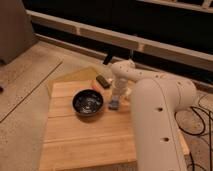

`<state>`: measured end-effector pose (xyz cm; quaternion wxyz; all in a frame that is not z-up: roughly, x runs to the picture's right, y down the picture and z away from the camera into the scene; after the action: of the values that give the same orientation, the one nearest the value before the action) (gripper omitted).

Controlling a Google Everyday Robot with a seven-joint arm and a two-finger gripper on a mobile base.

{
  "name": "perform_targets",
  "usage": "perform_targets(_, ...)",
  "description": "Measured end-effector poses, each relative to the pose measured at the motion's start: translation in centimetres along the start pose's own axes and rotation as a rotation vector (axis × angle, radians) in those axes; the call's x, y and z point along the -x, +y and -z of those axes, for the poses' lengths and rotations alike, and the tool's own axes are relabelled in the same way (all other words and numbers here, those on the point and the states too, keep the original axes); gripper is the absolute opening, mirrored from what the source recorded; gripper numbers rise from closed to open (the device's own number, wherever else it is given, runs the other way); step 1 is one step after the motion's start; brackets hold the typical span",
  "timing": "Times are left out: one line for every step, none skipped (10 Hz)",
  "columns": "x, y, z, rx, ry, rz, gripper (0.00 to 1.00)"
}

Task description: Wipe the white sponge on the table

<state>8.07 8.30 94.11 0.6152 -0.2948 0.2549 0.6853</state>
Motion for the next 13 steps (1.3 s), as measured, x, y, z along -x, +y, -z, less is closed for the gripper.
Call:
perform_targets(0.0,0.0,0.0,-0.002,-0.002,0.004,0.00)
perform_targets(0.1,0.1,0.0,-0.004,-0.008,0.012,0.00)
perform_targets(0.2,0.3,0.2,-0.009,-0.013,0.023,0.00)
perform_targets(0.7,0.8,0.5,-0.005,-0.031,0.040,0.00)
perform_targets(0.9,1.4,0.6,-0.001,-0.034,0.052,0.00)
perform_targets(1.0,2.7,0.5,0.005,-0.036,0.074,0.00)
perform_targets(0.9,3.9,0.6,0.015,-0.038,0.097,0.00)
perform_targets(0.6,4.3,0.5,0.021,-0.034,0.107,0.00)
perform_targets(-0.1,4.8,0.5,0.028,-0.028,0.117,0.00)
perform_targets(-0.8,5.0,0.4,0.030,-0.018,0.124,0.00)
perform_targets(-1.8,5.1,0.4,0.027,-0.005,0.131,0.00)
perform_targets(-3.1,4.5,0.3,0.008,0.015,0.141,0.00)
perform_targets(-4.5,3.4,0.2,-0.028,0.041,0.149,0.00)
